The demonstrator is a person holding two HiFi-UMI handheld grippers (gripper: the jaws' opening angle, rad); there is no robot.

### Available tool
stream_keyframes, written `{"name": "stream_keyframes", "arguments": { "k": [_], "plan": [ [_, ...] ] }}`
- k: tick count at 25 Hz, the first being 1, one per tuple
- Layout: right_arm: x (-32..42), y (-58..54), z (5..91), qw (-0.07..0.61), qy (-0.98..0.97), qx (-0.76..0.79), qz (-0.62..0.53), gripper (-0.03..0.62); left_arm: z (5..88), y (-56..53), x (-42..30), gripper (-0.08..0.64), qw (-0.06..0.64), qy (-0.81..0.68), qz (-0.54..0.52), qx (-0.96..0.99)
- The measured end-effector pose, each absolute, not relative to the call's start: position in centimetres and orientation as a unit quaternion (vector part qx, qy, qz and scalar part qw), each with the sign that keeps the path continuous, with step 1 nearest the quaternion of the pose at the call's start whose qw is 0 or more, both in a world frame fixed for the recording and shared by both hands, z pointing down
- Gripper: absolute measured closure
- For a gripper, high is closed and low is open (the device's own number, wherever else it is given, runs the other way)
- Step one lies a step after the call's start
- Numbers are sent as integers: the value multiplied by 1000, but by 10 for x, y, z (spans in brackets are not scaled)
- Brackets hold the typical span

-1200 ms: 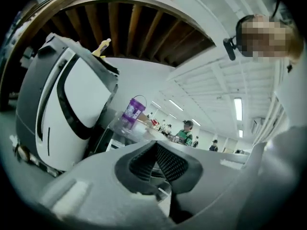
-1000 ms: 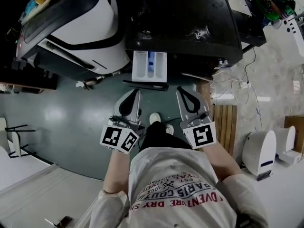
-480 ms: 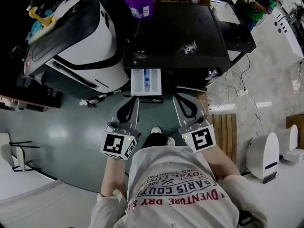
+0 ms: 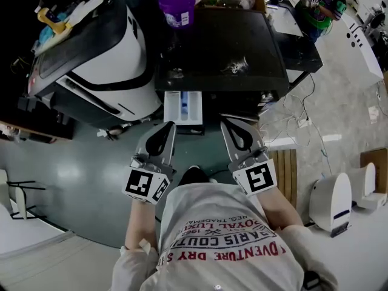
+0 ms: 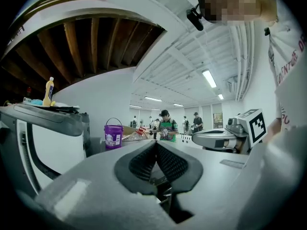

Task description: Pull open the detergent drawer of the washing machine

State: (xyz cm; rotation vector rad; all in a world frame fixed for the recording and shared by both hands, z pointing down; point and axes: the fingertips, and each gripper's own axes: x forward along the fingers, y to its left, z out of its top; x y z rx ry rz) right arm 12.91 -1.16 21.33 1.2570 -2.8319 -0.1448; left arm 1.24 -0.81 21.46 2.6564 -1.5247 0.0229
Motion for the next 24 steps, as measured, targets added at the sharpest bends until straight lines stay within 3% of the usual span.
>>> {"name": "stream_keyframes", "arguments": {
  "k": [24],
  "plan": [
    [127, -12, 229, 39, -919, 390, -42, 592, 218, -9, 21, 558, 45, -490, 13, 871]
  ]
}}
